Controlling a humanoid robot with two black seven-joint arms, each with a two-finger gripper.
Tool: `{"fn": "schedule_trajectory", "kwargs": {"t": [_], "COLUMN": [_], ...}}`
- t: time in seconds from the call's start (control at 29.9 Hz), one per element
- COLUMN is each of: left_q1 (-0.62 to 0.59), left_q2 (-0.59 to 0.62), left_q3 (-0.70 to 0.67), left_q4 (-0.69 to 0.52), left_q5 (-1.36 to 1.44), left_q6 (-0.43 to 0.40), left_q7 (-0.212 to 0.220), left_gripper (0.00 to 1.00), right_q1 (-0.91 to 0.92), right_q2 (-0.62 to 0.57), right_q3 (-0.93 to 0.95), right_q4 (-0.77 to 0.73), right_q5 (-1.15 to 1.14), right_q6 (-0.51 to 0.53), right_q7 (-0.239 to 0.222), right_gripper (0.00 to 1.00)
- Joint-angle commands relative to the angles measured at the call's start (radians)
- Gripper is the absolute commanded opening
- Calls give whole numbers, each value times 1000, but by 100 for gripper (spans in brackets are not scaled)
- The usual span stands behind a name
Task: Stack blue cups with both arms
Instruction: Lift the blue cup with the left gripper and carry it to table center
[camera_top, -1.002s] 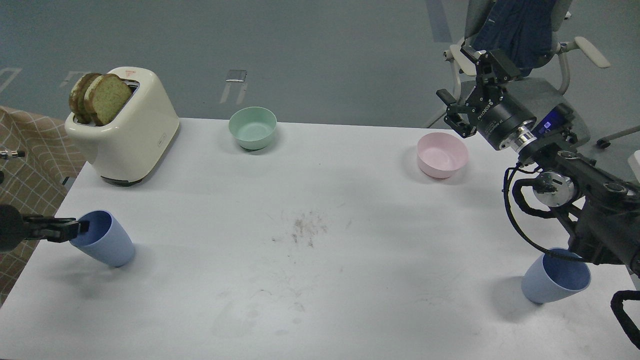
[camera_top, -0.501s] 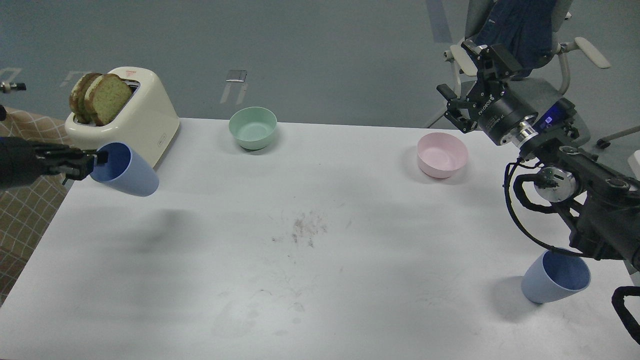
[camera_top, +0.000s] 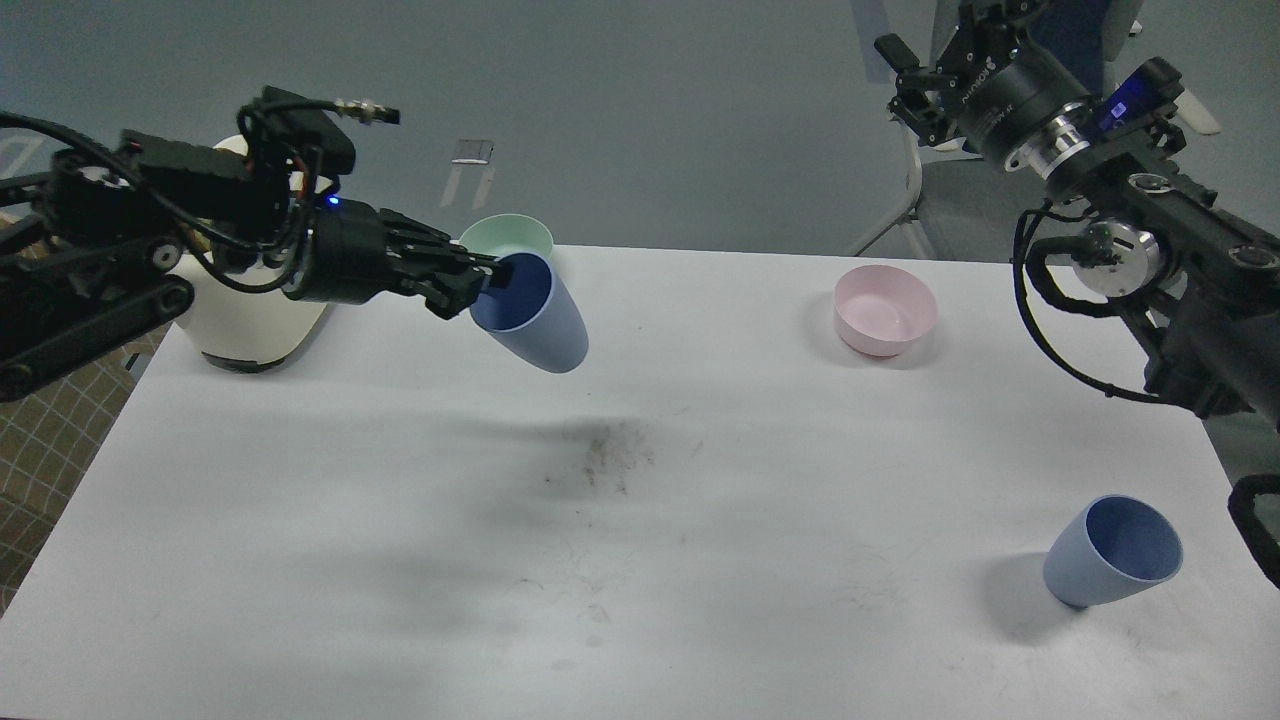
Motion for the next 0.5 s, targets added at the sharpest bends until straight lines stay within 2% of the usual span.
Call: {"fn": "schedule_trajectory", "kwargs": {"t": [0.0, 0.13, 0.2, 0.3, 0.47], "left_q1": [-2, -25, -45, -74, -115], "left_q2": [-134, -224, -314, -365, -384], "left_q3": [29, 63, 90, 141, 251], "left_q4": [82, 171, 243, 292, 305], "left_q5": [58, 92, 110, 122, 126], "left_q6": [-3, -3, -3, -3, -5], "left_q7": [0, 0, 0, 0, 0], "left_gripper": [0, 0, 0, 0, 0], "right_q1": [74, 106, 111, 113, 106], "right_q2": [39, 48, 76, 86, 83], "right_q3": [-37, -49, -49, -49, -50], "right_q4": [1, -2, -22, -33, -35], "right_q5": [0, 2, 2, 2, 2], "right_q6": [-1, -1, -1, -1, 1], "right_q7": [0, 0, 0, 0, 0], "right_gripper": [100, 100, 100, 100, 100]}}
